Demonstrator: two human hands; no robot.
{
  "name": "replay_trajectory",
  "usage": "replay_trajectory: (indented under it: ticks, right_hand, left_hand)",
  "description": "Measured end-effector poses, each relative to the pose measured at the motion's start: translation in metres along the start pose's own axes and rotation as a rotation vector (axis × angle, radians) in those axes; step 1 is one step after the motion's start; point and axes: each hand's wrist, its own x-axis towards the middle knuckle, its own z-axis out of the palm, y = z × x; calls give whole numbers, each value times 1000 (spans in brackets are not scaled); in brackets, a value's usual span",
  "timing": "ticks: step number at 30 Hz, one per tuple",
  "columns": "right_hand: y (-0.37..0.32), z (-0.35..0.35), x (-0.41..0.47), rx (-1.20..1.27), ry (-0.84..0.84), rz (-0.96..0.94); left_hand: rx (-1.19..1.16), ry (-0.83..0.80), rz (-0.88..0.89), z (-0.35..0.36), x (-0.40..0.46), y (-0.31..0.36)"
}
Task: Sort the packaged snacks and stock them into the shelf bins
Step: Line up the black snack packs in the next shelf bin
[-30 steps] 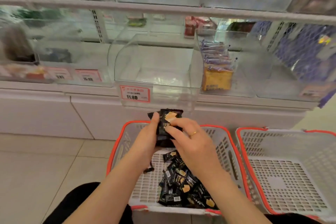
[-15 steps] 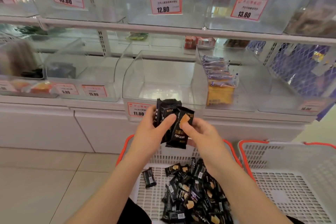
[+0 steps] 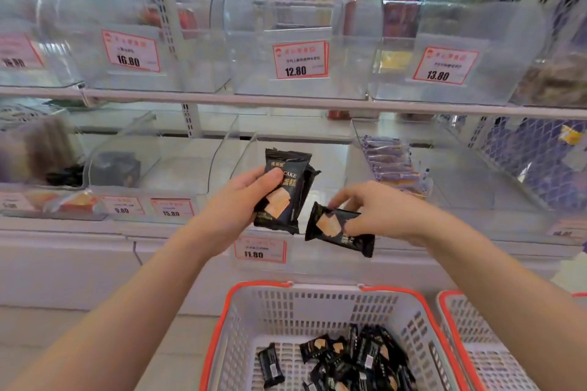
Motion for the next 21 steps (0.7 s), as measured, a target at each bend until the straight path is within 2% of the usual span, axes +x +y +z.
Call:
replay_trajectory:
  ticks: [2, 4, 7, 10, 14, 16, 19, 21]
  right_hand:
    - [-6, -7, 13, 125, -56, -17]
    - [-8, -12, 23, 305, -40, -25]
    - [-8, -12, 40, 634, 147, -15]
    - [-4, -3, 61, 1028, 337, 80]
    - [-10, 16, 87, 1530, 384, 215]
    - [-13, 25, 101, 1597, 336, 221]
    - [-14, 33, 120, 1495, 195, 191]
    - [-9, 33, 134, 1445, 130, 228]
  left_hand:
    - [34, -31, 16, 0, 9, 0]
    - [57, -59, 24, 0, 17, -3]
    - [18, -23, 3, -1, 34, -6]
    - [-42, 21, -23, 0, 56, -4]
    - [9, 143, -94, 11, 85, -12]
    - [1, 216, -175, 13, 100, -19]
    - [-44, 340, -295, 5, 121, -26]
    - [116, 429, -313, -2, 138, -36]
